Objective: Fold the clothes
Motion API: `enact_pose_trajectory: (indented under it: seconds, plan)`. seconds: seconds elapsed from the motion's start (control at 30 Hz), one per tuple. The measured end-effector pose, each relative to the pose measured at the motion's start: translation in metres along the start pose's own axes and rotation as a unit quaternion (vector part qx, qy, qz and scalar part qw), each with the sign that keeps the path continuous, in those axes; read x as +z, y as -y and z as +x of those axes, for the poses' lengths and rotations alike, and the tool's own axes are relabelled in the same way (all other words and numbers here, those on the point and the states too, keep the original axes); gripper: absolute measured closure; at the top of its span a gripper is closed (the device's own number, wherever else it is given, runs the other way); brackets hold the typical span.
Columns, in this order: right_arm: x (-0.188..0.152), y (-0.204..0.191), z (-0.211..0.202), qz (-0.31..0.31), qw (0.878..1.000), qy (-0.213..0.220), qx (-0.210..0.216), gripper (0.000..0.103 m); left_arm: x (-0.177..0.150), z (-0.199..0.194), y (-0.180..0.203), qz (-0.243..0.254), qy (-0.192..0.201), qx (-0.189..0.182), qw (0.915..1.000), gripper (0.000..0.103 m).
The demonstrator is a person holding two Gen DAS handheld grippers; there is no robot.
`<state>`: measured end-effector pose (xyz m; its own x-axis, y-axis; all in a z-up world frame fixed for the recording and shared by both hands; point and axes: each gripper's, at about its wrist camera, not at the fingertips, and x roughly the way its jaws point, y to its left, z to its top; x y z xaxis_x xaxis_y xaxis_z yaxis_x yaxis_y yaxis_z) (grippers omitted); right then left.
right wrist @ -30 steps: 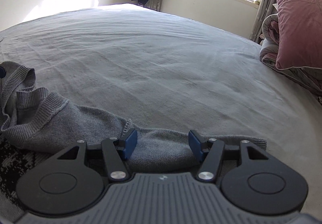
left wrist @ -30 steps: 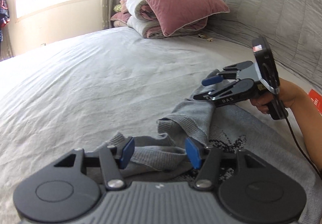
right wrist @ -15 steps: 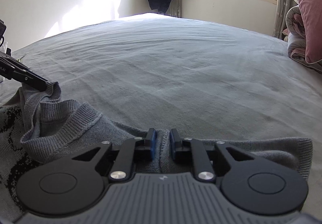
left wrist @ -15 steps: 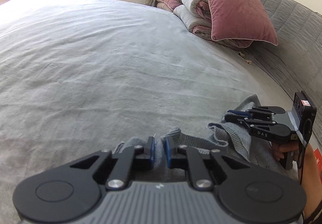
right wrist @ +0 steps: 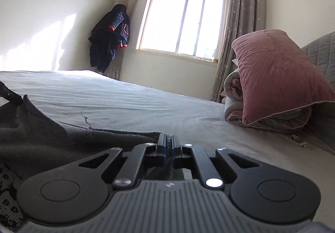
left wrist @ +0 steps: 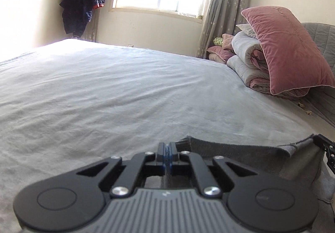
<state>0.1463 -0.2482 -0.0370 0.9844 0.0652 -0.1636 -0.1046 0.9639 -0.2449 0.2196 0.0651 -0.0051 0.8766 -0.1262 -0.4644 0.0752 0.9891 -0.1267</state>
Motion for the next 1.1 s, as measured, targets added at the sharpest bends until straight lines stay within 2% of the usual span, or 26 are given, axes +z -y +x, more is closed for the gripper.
enact_pose_trajectory:
  seconds: [0.13,0.2,0.23,0.27,0.37,0.43,0.47,0.5,0.57,0.63,0.7,0.77,0.9,1.0,1.07,1.1]
  plan:
    - [-0.007,-0.02,0.011,-0.065,0.997,-0.032,-0.009,0.095,-0.006,0.026,0.007,0.036,-0.018,0.055,0.9977,0.101]
    - [-0.005,-0.009,0.009,-0.056,0.998,-0.033,-0.013,0.077,-0.01,0.039,0.007,0.051,-0.041,0.083,0.9944,0.101]
    - [-0.003,-0.003,0.008,-0.051,0.998,-0.034,-0.016,0.048,-0.011,0.044,0.007,0.057,-0.053,0.096,0.9923,0.101]
    - [-0.002,0.005,0.006,-0.037,0.999,-0.034,-0.014,0.037,-0.01,0.049,0.007,0.063,-0.064,0.112,0.9896,0.101]
    - [0.001,0.051,0.003,0.031,0.997,-0.062,-0.024,0.037,-0.001,0.048,0.009,0.062,-0.076,0.123,0.9875,0.1]
    - [-0.002,0.079,0.002,0.08,0.993,-0.083,-0.03,0.037,0.01,0.041,0.017,0.056,-0.065,0.104,0.9909,0.089]
    - [-0.005,0.094,0.001,0.11,0.989,-0.095,-0.032,0.037,0.015,0.037,0.022,0.053,-0.059,0.092,0.9926,0.072]
    - [-0.01,0.106,0.001,0.135,0.985,-0.105,-0.037,0.037,0.02,0.035,0.03,0.054,-0.056,0.08,0.9938,0.06]
    - [-0.018,0.127,0.002,0.179,0.975,-0.126,-0.045,0.037,0.028,0.034,0.045,0.055,-0.063,0.051,0.9952,0.059]
    - [-0.026,0.142,0.004,0.219,0.964,-0.147,-0.044,0.037,0.035,0.04,0.06,0.038,-0.088,0.012,0.9954,0.059]
    - [-0.034,0.155,0.005,0.257,0.952,-0.163,-0.037,0.039,0.039,0.056,0.073,-0.001,-0.129,-0.036,0.9911,0.059]
    - [-0.04,0.164,0.006,0.283,0.943,-0.172,-0.025,0.043,0.038,0.075,0.084,-0.046,-0.167,-0.074,0.9821,0.06]
    - [-0.049,0.174,0.003,0.317,0.93,-0.187,-0.007,0.045,0.017,0.101,0.104,-0.113,-0.186,-0.08,0.9728,0.063]
    - [-0.055,0.181,0.0,0.336,0.923,-0.188,-0.007,0.046,0.002,0.103,0.119,-0.127,-0.157,-0.06,0.9776,0.064]
    - [-0.06,0.18,0.001,0.356,0.917,-0.179,0.009,0.047,-0.002,0.103,0.125,-0.13,-0.135,-0.068,0.98,0.065]
    - [-0.062,0.176,0.004,0.355,0.918,-0.175,0.014,0.048,-0.004,0.104,0.127,-0.132,-0.125,-0.074,0.9805,0.073]
